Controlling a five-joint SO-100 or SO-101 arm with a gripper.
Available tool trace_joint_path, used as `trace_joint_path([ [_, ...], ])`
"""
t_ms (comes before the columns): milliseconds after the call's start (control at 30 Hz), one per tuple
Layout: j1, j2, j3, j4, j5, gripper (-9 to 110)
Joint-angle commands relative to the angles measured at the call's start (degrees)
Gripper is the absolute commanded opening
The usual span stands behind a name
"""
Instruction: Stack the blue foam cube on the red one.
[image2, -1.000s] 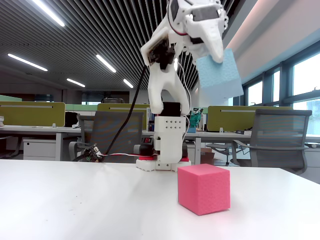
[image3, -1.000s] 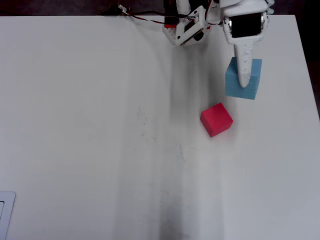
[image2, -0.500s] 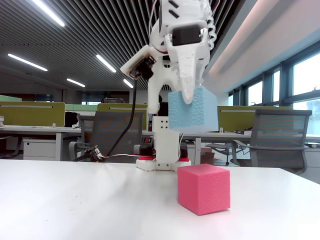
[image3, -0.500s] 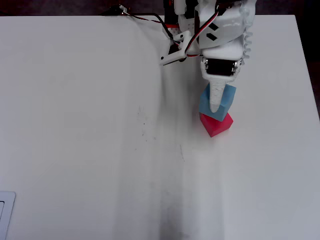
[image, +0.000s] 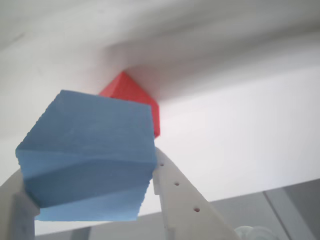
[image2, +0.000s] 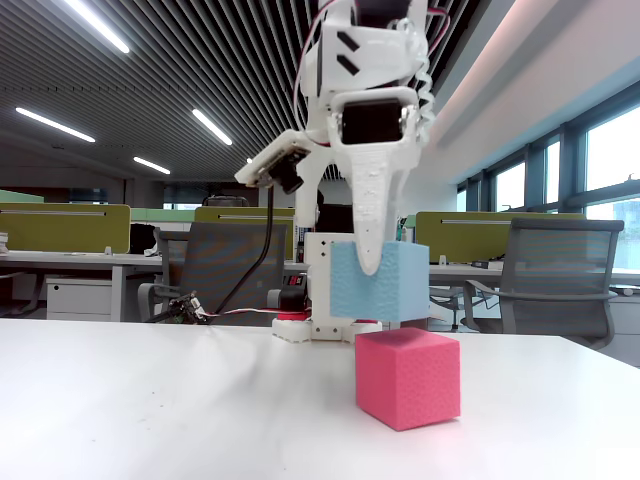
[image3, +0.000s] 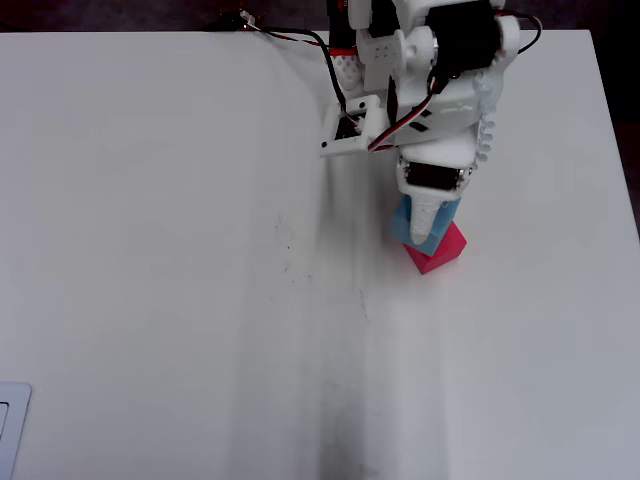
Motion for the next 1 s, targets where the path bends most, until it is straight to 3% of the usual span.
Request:
trace_joint_path([
  [0,-0.7,-0.2,0.2,-0.9,0.4,22],
  [367,-2.1,-0.7,3.4,-1.8,0.3,22],
  [967,-2.0,2.7,1.4,-0.3,0.4,36],
])
